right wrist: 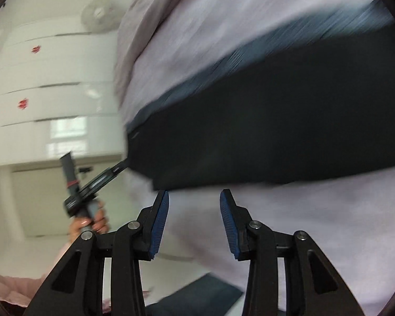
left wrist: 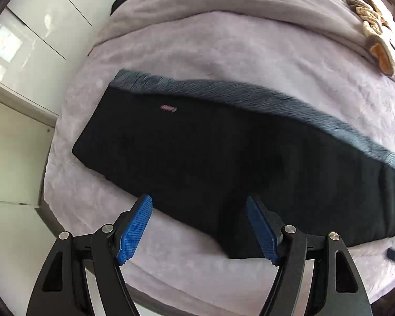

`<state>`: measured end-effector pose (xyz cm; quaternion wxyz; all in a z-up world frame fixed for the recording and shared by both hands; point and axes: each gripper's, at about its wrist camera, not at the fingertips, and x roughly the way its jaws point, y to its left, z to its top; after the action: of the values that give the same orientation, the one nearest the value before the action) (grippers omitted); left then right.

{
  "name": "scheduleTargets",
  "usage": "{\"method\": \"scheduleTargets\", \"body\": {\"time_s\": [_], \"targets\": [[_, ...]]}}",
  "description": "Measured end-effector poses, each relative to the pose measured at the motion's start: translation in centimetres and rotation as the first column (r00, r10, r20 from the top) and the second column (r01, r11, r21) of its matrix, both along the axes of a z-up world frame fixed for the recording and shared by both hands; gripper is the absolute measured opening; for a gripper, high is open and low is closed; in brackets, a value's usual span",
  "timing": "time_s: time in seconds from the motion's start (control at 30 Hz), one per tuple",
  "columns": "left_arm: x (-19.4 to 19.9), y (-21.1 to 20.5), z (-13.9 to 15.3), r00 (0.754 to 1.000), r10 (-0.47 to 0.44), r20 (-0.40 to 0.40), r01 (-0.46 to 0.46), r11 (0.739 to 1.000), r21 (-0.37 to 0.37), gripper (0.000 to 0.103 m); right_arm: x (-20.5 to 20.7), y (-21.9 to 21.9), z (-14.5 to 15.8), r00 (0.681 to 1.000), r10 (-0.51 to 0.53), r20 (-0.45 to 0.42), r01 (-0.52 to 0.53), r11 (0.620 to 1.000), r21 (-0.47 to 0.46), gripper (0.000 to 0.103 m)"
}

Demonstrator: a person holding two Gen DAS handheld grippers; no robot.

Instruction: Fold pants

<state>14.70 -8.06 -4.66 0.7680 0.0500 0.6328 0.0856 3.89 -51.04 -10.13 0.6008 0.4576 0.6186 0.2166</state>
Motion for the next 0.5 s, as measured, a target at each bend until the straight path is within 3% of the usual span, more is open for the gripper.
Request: {"method": "scheduleTargets", "body": {"time_s": [0.1,0.2,0.33,0.5], "targets": [[0.4,1.1,-1.8,0.997,-0.076,-0.033,0.075,0.997,-0.031,0.075,0.5,7.3,-2.1,0.999,0.018,-0.033,-0.015,0.995,0.101,0.044],[0.6,1.1,-3.4,0.98,-0.19,-0.049,0.189,0.981,-0.039,0.075,1.2,12.5,-3.9,0.997,-0.038,-0.067,0.045,0.992,0.116,0.044],[1.3,1.1,-4.3,0.954,-0.298,-0.031,0.29,0.945,-0.151,0.075,1.5,15.4,-5.2,0.981,-0.168,-0.094,0.176,0.981,0.081,0.044],[1.4,0.7,-6.2,0.923,-0.38,-0.052,0.366,0.913,-0.182,0.075,1.1,16.3,-5.0,0.96,-0.266,-0.089,0.267,0.964,0.01,0.044]]}}
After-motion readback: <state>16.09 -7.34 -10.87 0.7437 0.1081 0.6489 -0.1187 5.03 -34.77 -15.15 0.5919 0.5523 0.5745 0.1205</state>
